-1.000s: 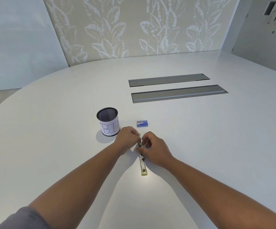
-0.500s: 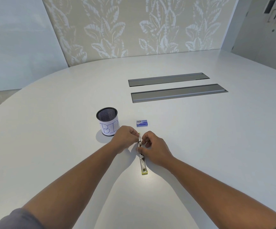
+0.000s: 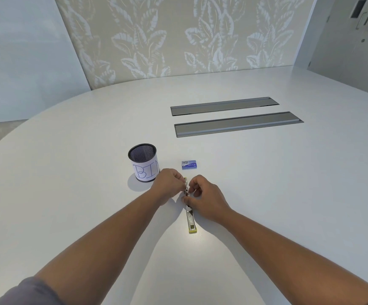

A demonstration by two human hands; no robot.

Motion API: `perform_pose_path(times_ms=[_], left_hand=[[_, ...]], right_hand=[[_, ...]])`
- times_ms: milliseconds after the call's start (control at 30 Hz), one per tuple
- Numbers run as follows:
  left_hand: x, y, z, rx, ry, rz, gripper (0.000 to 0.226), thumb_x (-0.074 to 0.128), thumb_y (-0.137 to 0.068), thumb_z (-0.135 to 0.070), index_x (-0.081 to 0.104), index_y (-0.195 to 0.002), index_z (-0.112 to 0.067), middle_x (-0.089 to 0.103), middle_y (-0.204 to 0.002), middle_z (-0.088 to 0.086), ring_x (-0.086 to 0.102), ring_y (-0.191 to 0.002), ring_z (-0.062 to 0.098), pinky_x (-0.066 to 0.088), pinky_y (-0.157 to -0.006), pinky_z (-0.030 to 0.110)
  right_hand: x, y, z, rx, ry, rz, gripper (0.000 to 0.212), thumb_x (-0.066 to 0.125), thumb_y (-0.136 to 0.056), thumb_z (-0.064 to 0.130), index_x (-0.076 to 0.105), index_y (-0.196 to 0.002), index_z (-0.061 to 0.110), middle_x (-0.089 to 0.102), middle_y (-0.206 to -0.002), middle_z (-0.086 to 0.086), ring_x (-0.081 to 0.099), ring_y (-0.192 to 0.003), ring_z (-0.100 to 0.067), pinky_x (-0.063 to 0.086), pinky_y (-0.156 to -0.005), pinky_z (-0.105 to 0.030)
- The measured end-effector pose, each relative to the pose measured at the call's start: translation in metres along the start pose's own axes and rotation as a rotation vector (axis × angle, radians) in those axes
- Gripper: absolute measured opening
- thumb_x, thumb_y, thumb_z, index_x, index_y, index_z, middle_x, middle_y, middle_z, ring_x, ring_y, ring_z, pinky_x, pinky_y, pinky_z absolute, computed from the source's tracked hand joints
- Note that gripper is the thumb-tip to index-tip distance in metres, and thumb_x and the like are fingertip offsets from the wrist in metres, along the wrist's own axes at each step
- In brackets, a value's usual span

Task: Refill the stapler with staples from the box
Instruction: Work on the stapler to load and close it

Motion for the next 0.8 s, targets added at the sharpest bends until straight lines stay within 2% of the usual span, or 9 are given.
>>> perform_pose_path(times_ms=[167, 300, 533, 633, 800], left_hand=[[-0.006, -0.004, 0.001, -0.029, 0.041, 0.017, 0.008, 0.070, -0.081, 0.000, 0.075, -0.083, -0.006, 0.067, -0.071, 0.003, 0.054, -0.064, 0.017, 0.043, -0.060, 0.025], [-0.005, -0.002, -0.002, 0.004, -0.013, 0.067, 0.010, 0.072, -0.079, -0.001, 0.075, -0.089, -0.003, 0.068, -0.077, 0.009, 0.055, -0.070, 0.022, 0.043, -0.061, 0.028], [-0.003, 0.001, -0.016, 0.098, -0.236, 0.062, 0.011, 0.075, -0.070, -0.003, 0.075, -0.078, -0.010, 0.076, -0.081, 0.006, 0.068, -0.074, 0.021, 0.057, -0.068, 0.033], [-0.002, 0.003, -0.019, 0.110, -0.279, 0.045, 0.010, 0.070, -0.073, -0.005, 0.072, -0.070, -0.015, 0.076, -0.082, 0.004, 0.065, -0.072, 0.020, 0.051, -0.061, 0.030], [-0.002, 0.003, -0.013, 0.083, -0.221, 0.002, 0.012, 0.068, -0.076, -0.007, 0.067, -0.072, -0.018, 0.070, -0.074, -0.001, 0.060, -0.066, 0.016, 0.043, -0.055, 0.023]], right_hand=[[-0.001, -0.001, 0.000, -0.003, -0.002, -0.009, 0.034, 0.081, -0.074, 0.037, 0.052, -0.091, 0.034, 0.067, -0.091, 0.009, 0.062, -0.083, -0.013, 0.051, -0.078, -0.037], [-0.001, -0.001, -0.001, -0.001, -0.004, -0.008, 0.034, 0.081, -0.073, 0.037, 0.052, -0.091, 0.034, 0.066, -0.090, 0.012, 0.061, -0.082, -0.010, 0.052, -0.078, -0.037], [-0.001, -0.001, -0.001, 0.002, 0.000, -0.003, 0.033, 0.081, -0.074, 0.034, 0.053, -0.092, 0.032, 0.066, -0.091, 0.012, 0.061, -0.082, -0.009, 0.050, -0.076, -0.034], [0.000, -0.001, -0.001, 0.005, -0.010, 0.000, 0.033, 0.079, -0.073, 0.035, 0.052, -0.091, 0.033, 0.067, -0.092, 0.012, 0.060, -0.082, -0.008, 0.050, -0.077, -0.034], [0.001, -0.002, -0.003, 0.002, -0.014, 0.000, 0.034, 0.078, -0.071, 0.040, 0.052, -0.091, 0.036, 0.067, -0.092, 0.012, 0.059, -0.081, -0.005, 0.050, -0.076, -0.032]])
Point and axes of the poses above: each hand's wrist, its own y-axis away from the middle knuckle, its own x-axis out of the palm, z = x × y, the point moved 6 cm from there along -y, towards the middle knuckle
